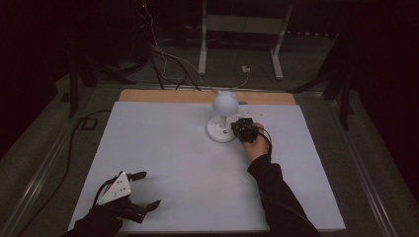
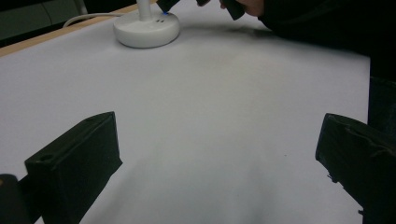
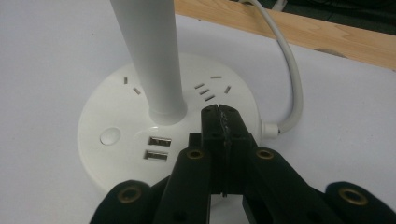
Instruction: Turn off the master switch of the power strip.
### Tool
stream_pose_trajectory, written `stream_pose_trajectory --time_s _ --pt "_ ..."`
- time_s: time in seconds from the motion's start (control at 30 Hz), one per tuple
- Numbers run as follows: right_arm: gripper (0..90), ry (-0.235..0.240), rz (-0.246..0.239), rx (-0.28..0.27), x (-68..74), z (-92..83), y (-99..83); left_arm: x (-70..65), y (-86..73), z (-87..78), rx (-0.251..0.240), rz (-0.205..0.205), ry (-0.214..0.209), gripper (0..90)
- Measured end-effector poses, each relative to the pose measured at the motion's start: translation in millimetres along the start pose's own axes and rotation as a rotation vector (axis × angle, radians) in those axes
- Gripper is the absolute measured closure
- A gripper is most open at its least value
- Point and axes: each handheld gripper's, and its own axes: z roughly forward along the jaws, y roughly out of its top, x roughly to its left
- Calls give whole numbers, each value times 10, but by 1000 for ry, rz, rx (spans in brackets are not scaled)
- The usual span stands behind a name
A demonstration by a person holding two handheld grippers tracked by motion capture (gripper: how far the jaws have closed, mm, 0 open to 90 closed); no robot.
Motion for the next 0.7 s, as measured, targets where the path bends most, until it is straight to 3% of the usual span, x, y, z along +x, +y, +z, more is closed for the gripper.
stream_pose_trajectory --time_s 0.47,0.7 --pt "900 -19 -29 -30 19 19 -61 -5 -3 3 6 5 -2 4" --pt "900 6 -57 -16 -11 21 -45 -7 -1 6 4 2 -1 4"
